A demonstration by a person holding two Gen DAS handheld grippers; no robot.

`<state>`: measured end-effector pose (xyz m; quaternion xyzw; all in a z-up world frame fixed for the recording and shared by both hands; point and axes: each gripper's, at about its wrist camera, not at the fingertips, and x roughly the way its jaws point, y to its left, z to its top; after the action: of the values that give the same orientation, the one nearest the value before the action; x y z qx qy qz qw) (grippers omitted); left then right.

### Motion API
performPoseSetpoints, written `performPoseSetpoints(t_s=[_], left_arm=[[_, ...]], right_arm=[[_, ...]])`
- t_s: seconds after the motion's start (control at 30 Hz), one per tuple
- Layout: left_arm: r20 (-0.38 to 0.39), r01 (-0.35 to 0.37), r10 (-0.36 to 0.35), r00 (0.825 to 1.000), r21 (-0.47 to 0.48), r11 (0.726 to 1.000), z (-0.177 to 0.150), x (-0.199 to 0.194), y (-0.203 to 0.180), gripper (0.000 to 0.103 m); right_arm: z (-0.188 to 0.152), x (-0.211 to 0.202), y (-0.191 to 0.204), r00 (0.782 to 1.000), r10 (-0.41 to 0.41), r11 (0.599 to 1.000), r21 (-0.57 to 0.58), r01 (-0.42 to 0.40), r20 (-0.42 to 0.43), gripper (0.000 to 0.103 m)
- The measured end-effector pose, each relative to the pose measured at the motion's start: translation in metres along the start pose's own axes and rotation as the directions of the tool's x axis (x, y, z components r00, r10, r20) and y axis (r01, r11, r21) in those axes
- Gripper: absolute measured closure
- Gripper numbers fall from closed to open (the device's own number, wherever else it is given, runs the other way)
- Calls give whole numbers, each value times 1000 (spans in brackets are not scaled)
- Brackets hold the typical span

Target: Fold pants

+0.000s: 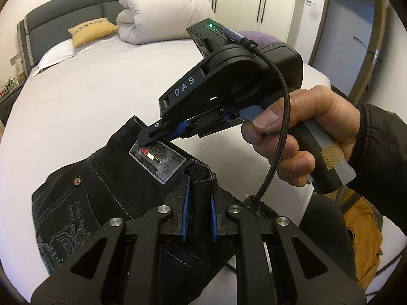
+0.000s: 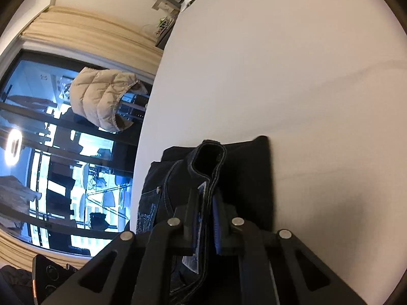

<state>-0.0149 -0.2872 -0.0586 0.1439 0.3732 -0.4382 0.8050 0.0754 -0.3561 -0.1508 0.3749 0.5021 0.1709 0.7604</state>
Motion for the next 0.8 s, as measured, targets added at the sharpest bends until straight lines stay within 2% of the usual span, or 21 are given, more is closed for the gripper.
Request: performPoseSetpoints(t_s=[0.27,0.43,0.53,0.6,0.7,0.8], left_arm=[[-75,30,-30,997,-12,999,-16,39,-6,91],[-103,79,-88,991,-94,992,-18,42,7,89],[-113,119,-138,984,-162,980,-19,25,20,87],[-97,143,-165,982,-200,969,-22,3,33,87],[-72,124,-146,987,-243,962,-31,-25,55,87],[-46,83,-103,994,-323,943,-40,-46,94,87]], right_arm=[[-8,11,-35,1000,4,999,48,-4,-1,90],[-11,9,-49,998,55,995,85,-57,15,88],[-14,-3,-45,998,32,996,83,-36,44,77],[-17,-16,-41,997,-28,996,88,22,71,69],[-23,-35,-30,993,-58,996,70,51,104,69],[-31,-49,-2,993,-16,1000,16,15,120,69]])
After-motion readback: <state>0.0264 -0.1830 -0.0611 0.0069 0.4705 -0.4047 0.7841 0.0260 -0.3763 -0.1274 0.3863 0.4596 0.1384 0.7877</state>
